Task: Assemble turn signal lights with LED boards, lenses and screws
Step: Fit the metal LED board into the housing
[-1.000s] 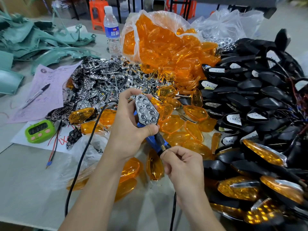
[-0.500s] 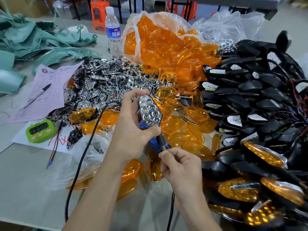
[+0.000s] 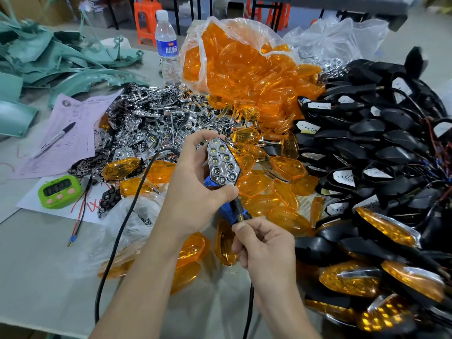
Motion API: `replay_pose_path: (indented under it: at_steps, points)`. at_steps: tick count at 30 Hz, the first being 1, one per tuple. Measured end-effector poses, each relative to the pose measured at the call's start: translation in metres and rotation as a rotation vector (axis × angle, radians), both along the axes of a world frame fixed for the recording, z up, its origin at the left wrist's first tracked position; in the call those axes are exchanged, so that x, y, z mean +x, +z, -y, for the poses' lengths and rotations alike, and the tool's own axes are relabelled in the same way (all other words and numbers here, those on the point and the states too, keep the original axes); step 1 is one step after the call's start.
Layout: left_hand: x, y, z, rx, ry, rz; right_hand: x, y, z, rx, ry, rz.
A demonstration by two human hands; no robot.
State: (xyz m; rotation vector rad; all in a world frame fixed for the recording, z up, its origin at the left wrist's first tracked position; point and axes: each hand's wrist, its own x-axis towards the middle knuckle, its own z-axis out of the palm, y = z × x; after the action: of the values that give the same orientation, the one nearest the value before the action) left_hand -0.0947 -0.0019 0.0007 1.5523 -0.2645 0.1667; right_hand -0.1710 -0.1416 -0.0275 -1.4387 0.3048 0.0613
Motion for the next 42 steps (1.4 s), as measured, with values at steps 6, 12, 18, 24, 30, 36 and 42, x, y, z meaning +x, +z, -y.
replay_pose_path:
  at_steps: [6,12,18,24,30,36,42]
  points:
    - [-0.0012,0.0011,0.0001,-0.003,0.019,-0.007,-0.0007,-0.0008,0.0012,-0.182,0.005,0.060]
    - [-0.0041,0.0012,0.0007,0.000,0.036,-0.008,-0.0009,-0.0015,0.0015,-0.234,-0.009,0.061]
    - [-0.0044,0.0006,-0.0003,-0.012,0.069,0.007,-0.0012,-0.0030,0.0027,-0.268,-0.014,0.068]
    - [-0.0004,-0.0001,0.0002,-0.051,0.131,-0.001,-0.0034,-0.0029,0.0044,-0.224,0.008,0.050]
    - [-0.0009,-0.0013,-0.0032,-0.107,0.085,-0.002,-0.0052,-0.0026,0.0046,-0.129,0.056,0.015]
    - [-0.0025,-0.0027,-0.0049,-0.113,0.084,-0.021,-0.0057,-0.0047,0.0063,-0.158,0.068,0.013]
    - [-0.0018,-0.0010,-0.0052,-0.132,0.082,-0.021,-0.0058,-0.0020,0.0056,-0.147,0.047,0.018]
